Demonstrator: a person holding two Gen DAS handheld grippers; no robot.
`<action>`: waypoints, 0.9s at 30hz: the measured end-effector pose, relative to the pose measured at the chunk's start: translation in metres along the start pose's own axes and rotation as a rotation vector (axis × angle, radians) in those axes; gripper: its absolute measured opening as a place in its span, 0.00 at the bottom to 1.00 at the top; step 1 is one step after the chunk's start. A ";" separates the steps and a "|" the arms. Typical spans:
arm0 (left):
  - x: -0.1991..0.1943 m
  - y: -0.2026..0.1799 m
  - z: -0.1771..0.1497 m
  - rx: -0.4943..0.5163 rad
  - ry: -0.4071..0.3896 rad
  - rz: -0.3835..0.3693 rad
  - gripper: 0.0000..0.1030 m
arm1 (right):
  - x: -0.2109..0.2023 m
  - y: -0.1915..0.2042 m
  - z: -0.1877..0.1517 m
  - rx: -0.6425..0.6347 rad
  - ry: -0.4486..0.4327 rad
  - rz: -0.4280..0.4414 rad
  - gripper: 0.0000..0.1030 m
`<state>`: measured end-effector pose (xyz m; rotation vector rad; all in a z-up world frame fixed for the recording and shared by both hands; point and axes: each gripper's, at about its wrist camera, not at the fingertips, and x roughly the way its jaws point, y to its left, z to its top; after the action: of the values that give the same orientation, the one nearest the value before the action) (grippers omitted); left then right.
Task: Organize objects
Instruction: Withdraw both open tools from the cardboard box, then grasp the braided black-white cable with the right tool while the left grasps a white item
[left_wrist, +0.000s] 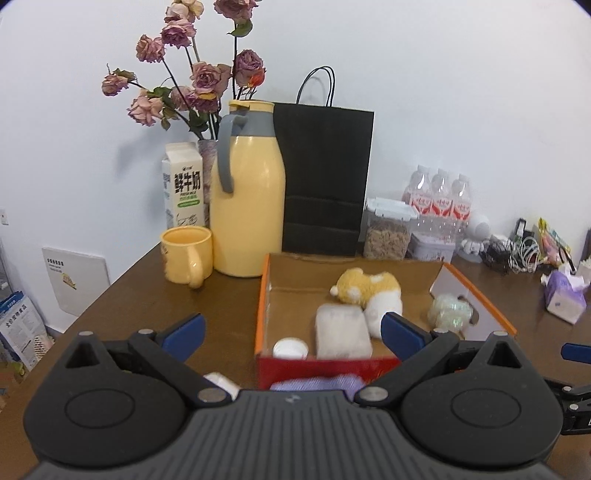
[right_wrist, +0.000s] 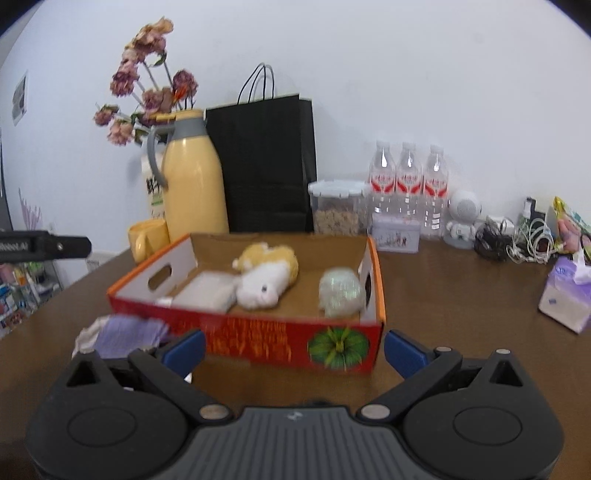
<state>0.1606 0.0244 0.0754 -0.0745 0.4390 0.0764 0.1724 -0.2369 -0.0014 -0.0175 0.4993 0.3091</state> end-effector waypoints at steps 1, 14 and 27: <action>-0.003 0.002 -0.004 0.003 0.006 0.004 1.00 | -0.002 0.001 -0.005 -0.004 0.012 -0.001 1.00; -0.026 0.029 -0.055 -0.017 0.126 0.023 1.00 | -0.001 0.029 -0.060 -0.054 0.195 0.089 1.00; -0.031 0.047 -0.070 -0.058 0.165 0.045 1.00 | 0.045 0.052 -0.063 -0.150 0.288 0.094 1.00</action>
<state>0.0987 0.0631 0.0230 -0.1284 0.6035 0.1282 0.1647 -0.1805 -0.0748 -0.1871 0.7629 0.4390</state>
